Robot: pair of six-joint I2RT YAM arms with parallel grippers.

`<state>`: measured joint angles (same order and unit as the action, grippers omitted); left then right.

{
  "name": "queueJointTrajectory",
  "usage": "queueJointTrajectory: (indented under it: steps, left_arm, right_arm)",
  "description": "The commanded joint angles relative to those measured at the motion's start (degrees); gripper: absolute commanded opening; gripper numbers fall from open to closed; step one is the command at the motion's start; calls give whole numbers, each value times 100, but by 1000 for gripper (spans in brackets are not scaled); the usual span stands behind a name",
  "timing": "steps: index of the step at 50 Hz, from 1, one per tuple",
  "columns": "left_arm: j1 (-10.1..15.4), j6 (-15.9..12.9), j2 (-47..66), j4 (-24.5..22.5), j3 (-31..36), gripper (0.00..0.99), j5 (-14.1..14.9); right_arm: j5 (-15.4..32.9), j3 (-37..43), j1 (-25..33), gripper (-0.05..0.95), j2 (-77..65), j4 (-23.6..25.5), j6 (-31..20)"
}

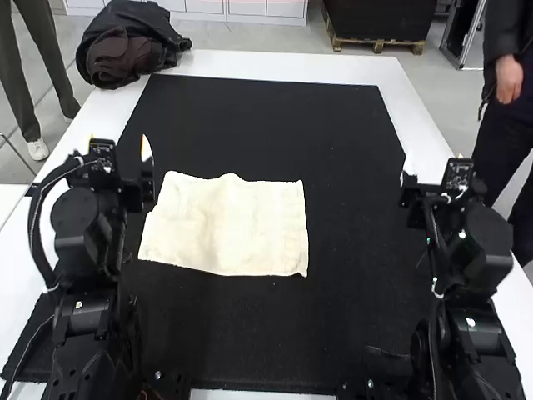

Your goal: Fold the towel.

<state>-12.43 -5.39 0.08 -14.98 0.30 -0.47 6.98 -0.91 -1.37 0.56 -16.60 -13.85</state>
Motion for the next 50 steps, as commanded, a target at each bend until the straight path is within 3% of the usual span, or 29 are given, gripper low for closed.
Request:
queueJointTrajectory:
  steps: [1,8,15,22,26,29,32,39,44,50]
  left_arm:
    - [-49,-85,-16,-189,155,957,-287]
    - [-14,-85,274,-172,762,957,-287]
    - [-23,-85,1469,-110,1711,959,-305]
    - [-5,-85,3139,303,2713,959,-366]
    - [-5,-94,3895,567,3108,959,-595]
    - [3,-305,4255,655,3231,959,-893]
    - [30,-305,4475,681,3231,959,-920]
    - [162,-314,4897,663,2994,957,-1605]
    - [329,-314,5143,778,2862,956,-1667]
    - [548,-314,5653,1129,2801,956,-1658]
  right_arm:
    - [-347,-489,84,880,67,-10,-206]
    - [-417,-1544,84,884,1034,131,-162]
    - [-461,-2731,75,890,2572,350,224]
    - [-593,-3574,31,893,4031,1221,717]
    - [-602,-3671,22,895,4673,1484,778]
    - [-646,-3671,14,895,5086,1581,813]
    - [-549,-3539,-22,895,5473,1678,813]
    - [-356,-3267,-145,895,6325,1853,857]
    - [207,-2977,-241,895,6677,1511,849]
    - [145,-2775,-250,895,6782,1054,699]
